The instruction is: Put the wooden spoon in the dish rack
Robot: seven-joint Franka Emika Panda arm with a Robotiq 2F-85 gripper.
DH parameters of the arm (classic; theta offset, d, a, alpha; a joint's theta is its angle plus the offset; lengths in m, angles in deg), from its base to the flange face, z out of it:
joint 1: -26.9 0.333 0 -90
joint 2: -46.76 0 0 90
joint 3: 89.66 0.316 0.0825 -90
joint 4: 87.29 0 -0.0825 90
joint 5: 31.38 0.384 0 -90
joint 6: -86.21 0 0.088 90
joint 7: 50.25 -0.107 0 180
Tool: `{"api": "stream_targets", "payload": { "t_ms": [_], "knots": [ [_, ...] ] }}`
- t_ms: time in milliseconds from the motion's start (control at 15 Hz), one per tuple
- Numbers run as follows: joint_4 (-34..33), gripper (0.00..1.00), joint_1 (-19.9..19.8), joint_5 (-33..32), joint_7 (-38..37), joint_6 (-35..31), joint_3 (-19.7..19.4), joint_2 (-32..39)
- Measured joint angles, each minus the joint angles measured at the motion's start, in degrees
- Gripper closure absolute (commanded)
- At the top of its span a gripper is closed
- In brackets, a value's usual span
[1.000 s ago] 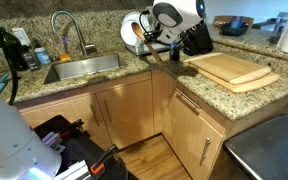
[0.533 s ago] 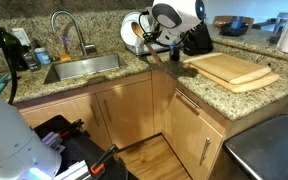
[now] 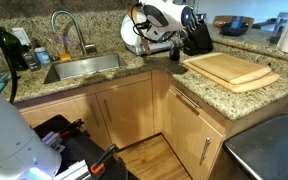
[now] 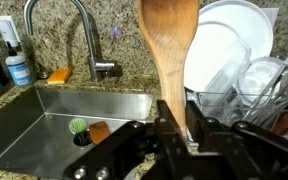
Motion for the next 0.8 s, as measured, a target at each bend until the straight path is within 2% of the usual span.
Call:
{"api": "stream_targets", "payload": {
  "t_ms": [67, 400, 667, 733, 800],
  "knots": [
    [0.0, 0.94, 0.1, 0.2, 0.0, 0.1, 0.0, 0.0],
    [-0.2, 0.94, 0.7, 1.6, 0.1, 0.5, -0.1, 0.0],
    [-2.2, 0.94, 1.3, 13.5, 0.4, 4.3, 1.7, -0.3],
    [-2.8, 0.77, 1.3, 16.6, 0.3, 5.2, 2.1, -0.3],
    [-3.1, 0.77, 1.5, 17.0, 0.2, 5.4, 2.1, -0.3]
  ]
}}
